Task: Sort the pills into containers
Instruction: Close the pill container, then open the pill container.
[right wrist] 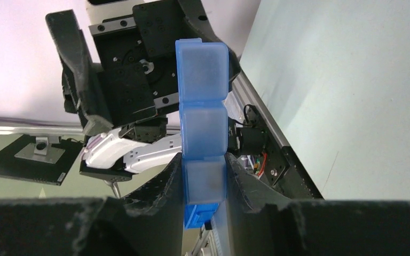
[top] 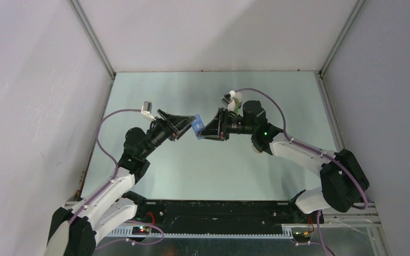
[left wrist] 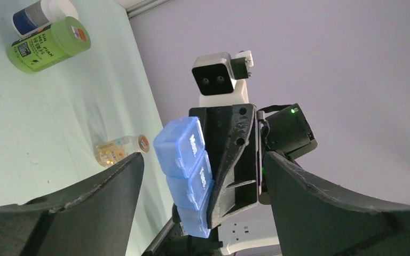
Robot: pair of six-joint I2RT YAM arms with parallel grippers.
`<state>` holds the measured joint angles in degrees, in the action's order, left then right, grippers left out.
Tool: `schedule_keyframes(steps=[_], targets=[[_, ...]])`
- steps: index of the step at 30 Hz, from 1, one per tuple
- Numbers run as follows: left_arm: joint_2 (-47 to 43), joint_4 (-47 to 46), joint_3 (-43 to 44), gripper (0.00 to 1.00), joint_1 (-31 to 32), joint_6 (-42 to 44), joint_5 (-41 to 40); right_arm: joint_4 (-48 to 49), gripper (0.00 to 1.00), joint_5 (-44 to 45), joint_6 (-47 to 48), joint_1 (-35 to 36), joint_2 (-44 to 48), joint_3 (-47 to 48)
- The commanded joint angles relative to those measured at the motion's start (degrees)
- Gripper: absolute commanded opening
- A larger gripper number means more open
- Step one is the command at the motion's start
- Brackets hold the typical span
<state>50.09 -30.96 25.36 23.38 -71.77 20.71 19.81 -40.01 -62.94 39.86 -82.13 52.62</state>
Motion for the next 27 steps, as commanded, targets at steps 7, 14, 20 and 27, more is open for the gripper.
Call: schedule_keyframes(steps=[7,14,20,27], targets=[[1.56,-1.75,2.97,0.76,-0.61,1.5,0.74,-0.08,0.0,-6.05,1.21,-0.13,4.24,1.7],[3.89,-7.94,3.24,0.53,-0.59,-1.59,4.21,0.86,0.0,-7.16,1.18,-0.11,4.04,1.65],[4.52,-6.27,4.73,0.41,-0.4,-0.76,5.47,3.57,0.0,-7.64,-0.74,-0.35,2.96,1.58],[4.47,-7.8,3.78,0.36,-0.43,-1.44,5.94,6.65,0.01,-7.91,-3.09,-0.6,1.86,1.08]])
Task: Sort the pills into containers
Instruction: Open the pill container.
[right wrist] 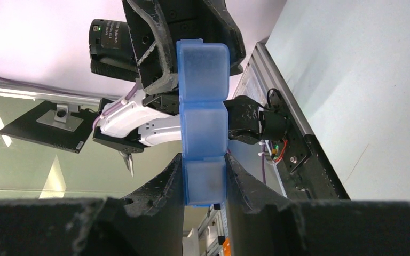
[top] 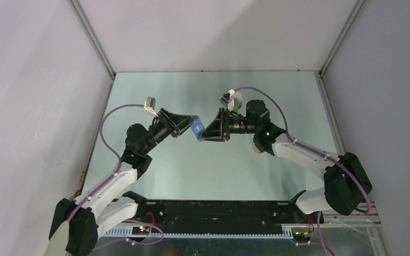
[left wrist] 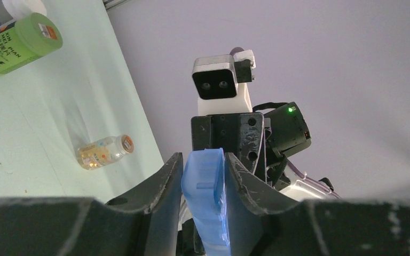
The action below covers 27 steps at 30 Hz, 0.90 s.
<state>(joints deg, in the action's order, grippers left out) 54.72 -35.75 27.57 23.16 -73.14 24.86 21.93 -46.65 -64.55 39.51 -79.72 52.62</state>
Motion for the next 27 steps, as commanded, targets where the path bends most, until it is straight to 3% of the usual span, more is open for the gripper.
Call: schedule_keyframes(steps=[1,5,7,8,9,10,13,15,19,27], targets=[[-0.08,-3.21,1.6,0.35,-0.22,-0.02,1.95,4.59,0.01,-1.25,-1.46,-0.32,-0.58,1.13],[0.42,-3.83,1.61,0.23,-0.15,0.02,2.68,4.17,0.04,-1.03,-1.46,-0.31,-0.8,1.07],[0.66,-4.03,1.68,0.12,-0.15,0.02,2.94,3.75,0.08,-0.7,-1.35,-0.37,-0.93,1.13],[0.74,-4.0,1.69,0.04,-0.19,0.02,2.97,3.3,0.17,-0.58,-1.03,-0.32,-0.84,1.12],[0.85,-3.9,1.69,0.02,-0.19,0.02,2.99,3.07,0.22,0.04,-0.25,-0.32,-0.73,1.05],[0.88,-3.76,1.65,0.0,-0.16,0.11,2.95,2.12,0.38,0.45,0.56,-0.31,-0.22,1.07],[0.82,-2.28,1.72,0.0,-0.14,0.6,2.39,-2.63,0.69,4.35,7.03,-0.19,2.49,1.25],[0.49,-0.04,1.99,0.0,-0.2,1.4,1.73,-7.08,0.79,8.47,12.0,-0.11,4.36,1.96],[0.19,5.49,3.08,0.0,-0.18,3.48,0.94,-19.63,0.88,18.32,21.16,2.1,7.19,4.65],[0.61,15.83,5.86,0.0,-0.09,8.22,-0.83,-35.07,0.88,45.65,35.18,12.37,7.41,13.47]])
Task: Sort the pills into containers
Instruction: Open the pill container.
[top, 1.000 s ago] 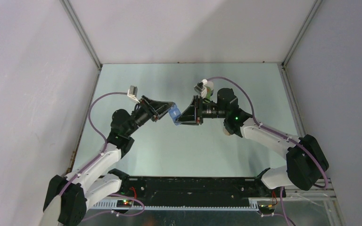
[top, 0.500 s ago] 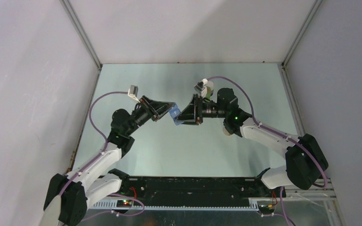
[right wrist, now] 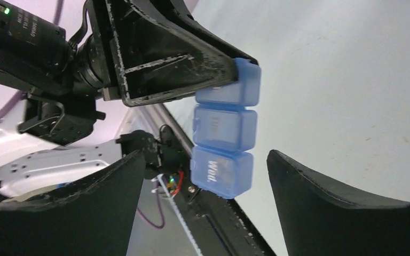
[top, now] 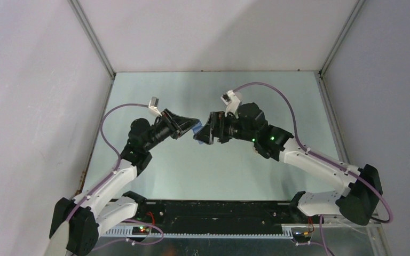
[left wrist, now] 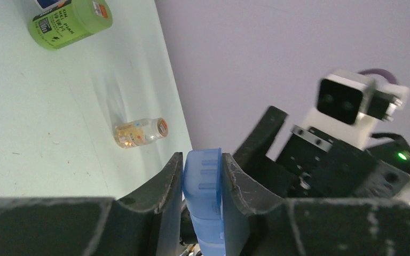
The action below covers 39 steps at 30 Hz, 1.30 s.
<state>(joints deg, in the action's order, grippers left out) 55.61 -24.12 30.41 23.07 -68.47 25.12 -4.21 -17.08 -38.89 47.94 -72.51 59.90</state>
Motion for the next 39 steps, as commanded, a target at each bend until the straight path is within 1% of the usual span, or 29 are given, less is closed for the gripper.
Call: schedule_keyframes(steps=[1,4,8,10,13,17,21,26,30,34,39], targets=[[0.03,4.28,3.06,0.0,0.03,3.57,-0.98,-10.4,0.87,17.76,10.74,4.54,-1.38,8.55],[0.63,4.04,2.89,0.0,-0.03,3.58,-0.63,-17.02,0.8,23.11,12.62,7.46,-4.88,13.02],[0.86,3.83,2.36,0.0,0.13,3.57,-0.56,-19.47,0.74,27.96,15.03,10.09,-8.05,16.32],[0.94,3.76,2.25,0.0,0.14,3.51,-0.44,-20.5,0.73,29.81,16.19,10.86,-9.54,17.81],[0.94,3.58,2.06,0.0,0.23,3.43,-0.5,-23.78,0.68,31.42,17.85,11.69,-12.49,21.26],[1.14,3.43,1.85,0.0,0.31,3.55,-0.44,-25.21,0.61,32.94,19.34,12.68,-14.65,23.68],[1.48,3.08,1.61,0.0,0.35,3.62,-0.28,-23.23,0.53,31.71,19.75,12.83,-14.47,23.04],[1.14,2.46,1.08,0.0,0.44,4.08,-0.15,-20.92,0.49,30.42,19.63,12.52,-13.38,22.24],[0.93,2.11,0.92,0.0,0.41,4.51,-0.01,-19.42,0.45,26.33,17.75,11.14,-12.43,21.35],[0.8,1.8,0.83,0.0,0.4,4.97,0.15,-16.99,0.44,22.04,15.47,9.43,-10.38,19.4],[0.76,1.29,0.57,0.0,0.43,4.75,0.17,-14.04,0.47,17.1,10.14,6.16,-7.97,16.46]])
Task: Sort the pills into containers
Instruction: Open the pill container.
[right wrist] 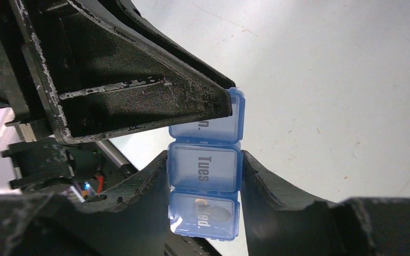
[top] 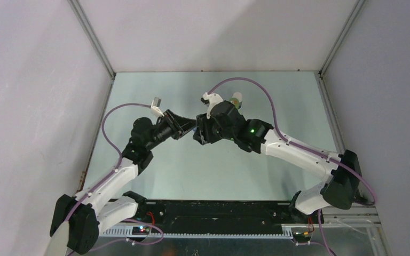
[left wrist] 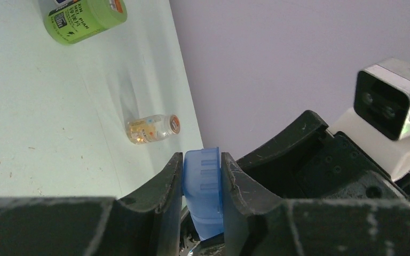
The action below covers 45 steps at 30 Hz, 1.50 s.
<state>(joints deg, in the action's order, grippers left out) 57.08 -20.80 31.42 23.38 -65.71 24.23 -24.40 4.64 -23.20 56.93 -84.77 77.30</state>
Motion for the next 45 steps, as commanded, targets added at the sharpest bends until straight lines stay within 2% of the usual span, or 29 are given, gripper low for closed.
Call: schedule_keyframes(steps=[1,8,13,20,23,33,37,38,40,41,43,45], targets=[[-0.69,-2.25,-0.46,0.0,0.15,1.84,1.15,6.72,0.48,-6.11,-6.93,-3.24,4.6,-1.28],[-0.66,-2.9,-0.58,0.0,0.11,1.27,1.12,7.95,0.62,-9.26,-10.92,-5.93,5.2,-3.63],[-0.53,-3.18,-0.57,0.0,0.09,1.0,1.23,6.87,0.64,-6.93,-11.37,-6.1,4.88,-3.72],[-0.67,-3.13,-0.52,0.0,0.15,1.0,1.22,4.73,0.55,-2.7,-12.7,-6.77,5.79,-3.65],[-0.64,-3.2,-0.53,0.0,0.16,0.95,1.25,4.66,0.47,-1.86,-13.67,-7.42,6.74,-4.74],[-0.49,-3.57,-0.58,0.0,0.13,0.82,1.19,7.25,0.27,-3.02,-15.88,-10.08,10.87,-10.05],[-0.6,-3.61,-0.64,0.0,0.12,0.8,1.21,9.26,0.23,-6.39,-15.46,-10.54,10.67,-10.86],[-0.63,-3.58,-0.65,0.0,0.14,0.75,1.23,9.97,0.24,-7.32,-15.18,-10.74,10.67,-11.4],[-0.57,-3.61,-0.66,0.0,0.1,0.69,1.36,12.36,0.36,-10.0,-15.09,-11.13,10.79,-12.34],[-0.63,-3.63,-0.68,0.0,0.09,0.68,1.4,13.77,0.46,-11.34,-15.29,-11.42,10.99,-12.61],[-0.68,-3.58,-0.66,0.0,0.11,0.74,1.48,15.73,0.55,-13.24,-15.7,-12.1,11.3,-13.66],[-0.74,-3.56,-0.73,0.0,0.17,0.73,1.48,17.75,0.57,-15.71,-16.2,-12.89,11.59,-14.77]])
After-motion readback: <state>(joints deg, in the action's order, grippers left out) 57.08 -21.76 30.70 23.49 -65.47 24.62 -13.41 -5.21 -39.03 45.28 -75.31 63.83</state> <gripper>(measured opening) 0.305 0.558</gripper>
